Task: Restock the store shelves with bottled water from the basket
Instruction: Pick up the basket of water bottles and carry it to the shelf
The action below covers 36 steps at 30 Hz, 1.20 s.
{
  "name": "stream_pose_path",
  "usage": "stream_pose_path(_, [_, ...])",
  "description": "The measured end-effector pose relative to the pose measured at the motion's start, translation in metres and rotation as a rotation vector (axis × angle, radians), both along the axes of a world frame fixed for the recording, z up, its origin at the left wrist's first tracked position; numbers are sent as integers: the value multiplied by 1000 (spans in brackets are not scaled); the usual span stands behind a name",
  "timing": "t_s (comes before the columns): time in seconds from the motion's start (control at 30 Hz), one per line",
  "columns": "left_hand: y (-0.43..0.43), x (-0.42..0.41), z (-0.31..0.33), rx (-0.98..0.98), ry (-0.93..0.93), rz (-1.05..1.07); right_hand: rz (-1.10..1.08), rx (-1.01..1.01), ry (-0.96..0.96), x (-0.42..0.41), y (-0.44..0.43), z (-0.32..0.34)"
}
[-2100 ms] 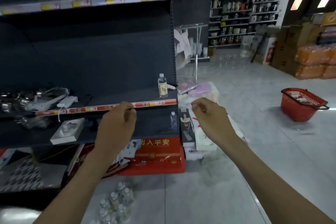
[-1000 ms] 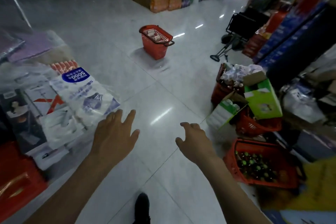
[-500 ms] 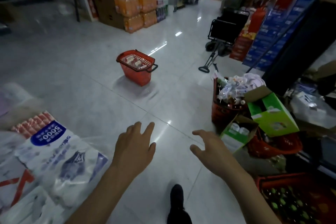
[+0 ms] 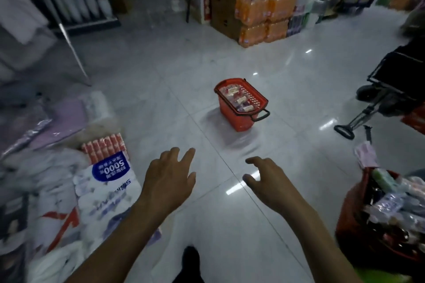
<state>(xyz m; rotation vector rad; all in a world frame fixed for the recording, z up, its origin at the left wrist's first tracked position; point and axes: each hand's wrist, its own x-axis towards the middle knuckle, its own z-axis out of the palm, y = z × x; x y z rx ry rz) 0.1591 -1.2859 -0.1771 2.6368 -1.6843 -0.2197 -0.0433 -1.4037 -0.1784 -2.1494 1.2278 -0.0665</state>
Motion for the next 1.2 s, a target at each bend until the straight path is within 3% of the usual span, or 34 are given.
stream_pose_path(0.23, [-123,138,-28,-8,52,89,105,47,40,147,-141,-14])
stream_pose_path(0.47, [-289,235,-6,23,35,-19,30,96,-16,244,-290,-1])
stream_pose_path(0.97, [-719,300,-58,220,47,-252,-404,255,-134,278,-651,-88])
stream_pose_path(1.2, [-879,333,-106,257,189,-285,-741,352,-192,290,-764,-135])
